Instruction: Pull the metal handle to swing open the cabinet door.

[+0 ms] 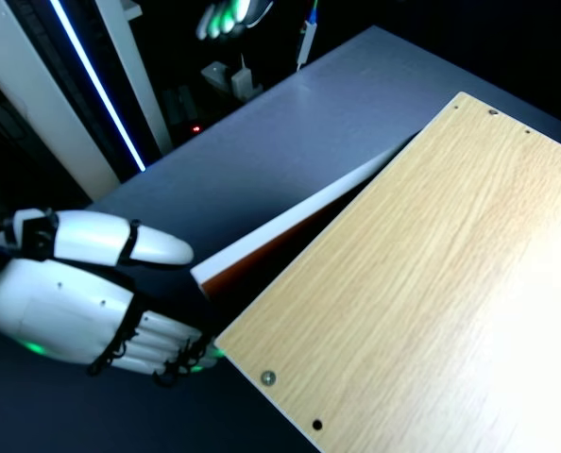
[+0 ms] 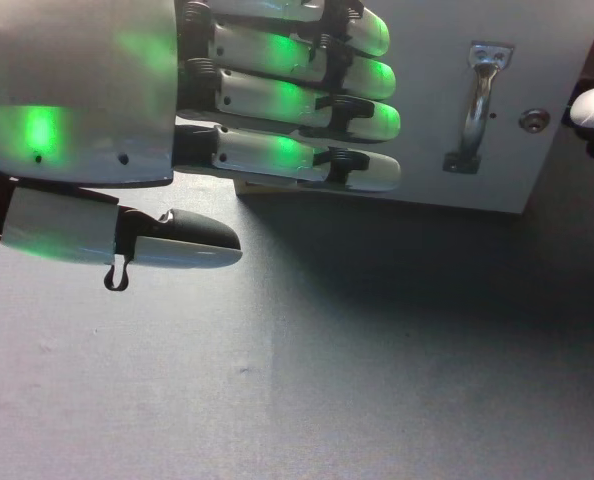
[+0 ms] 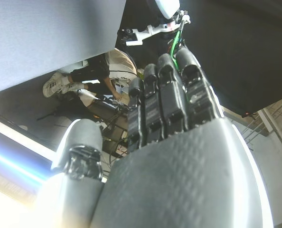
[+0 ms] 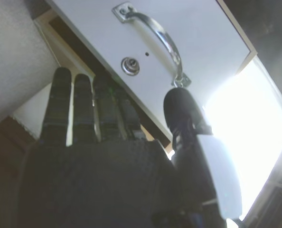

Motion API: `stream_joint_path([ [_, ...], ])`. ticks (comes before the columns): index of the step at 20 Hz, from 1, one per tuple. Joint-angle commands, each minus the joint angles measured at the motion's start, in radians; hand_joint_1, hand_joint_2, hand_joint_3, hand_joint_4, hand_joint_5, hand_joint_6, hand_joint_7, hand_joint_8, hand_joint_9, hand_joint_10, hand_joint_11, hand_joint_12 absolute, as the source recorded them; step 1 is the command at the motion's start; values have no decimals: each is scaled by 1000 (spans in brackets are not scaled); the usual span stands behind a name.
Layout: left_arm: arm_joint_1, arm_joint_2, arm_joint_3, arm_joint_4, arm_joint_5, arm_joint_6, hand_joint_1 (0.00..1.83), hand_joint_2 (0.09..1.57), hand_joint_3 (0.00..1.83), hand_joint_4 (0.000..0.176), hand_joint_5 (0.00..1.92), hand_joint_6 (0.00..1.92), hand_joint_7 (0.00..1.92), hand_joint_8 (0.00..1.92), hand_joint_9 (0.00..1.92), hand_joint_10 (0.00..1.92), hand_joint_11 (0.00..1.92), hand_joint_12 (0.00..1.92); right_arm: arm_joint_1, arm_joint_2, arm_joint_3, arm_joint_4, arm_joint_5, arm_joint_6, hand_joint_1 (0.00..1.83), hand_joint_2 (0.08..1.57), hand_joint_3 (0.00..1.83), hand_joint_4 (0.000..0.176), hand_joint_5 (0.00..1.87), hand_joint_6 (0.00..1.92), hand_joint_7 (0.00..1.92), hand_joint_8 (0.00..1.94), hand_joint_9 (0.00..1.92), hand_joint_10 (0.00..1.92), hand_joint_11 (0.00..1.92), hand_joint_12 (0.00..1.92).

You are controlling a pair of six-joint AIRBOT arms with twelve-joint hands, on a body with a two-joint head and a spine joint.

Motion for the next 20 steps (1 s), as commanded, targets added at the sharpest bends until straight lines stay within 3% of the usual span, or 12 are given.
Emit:
stream_joint_path([
  [1,-9,6,2,-94,-21,1,0,1571,41,0,258,1,272,2,251,0,0,557,8,5,-12,8,118,8,0,1571,98,0,32,0,67,0,63,0,0,270],
  [20,-9,6,2,-94,-21,1,0,1571,65,0,243,1,265,1,248,1,0,581,-18,32,-88,-76,188,8,0,1571,90,0,64,3,73,2,67,2,0,279],
])
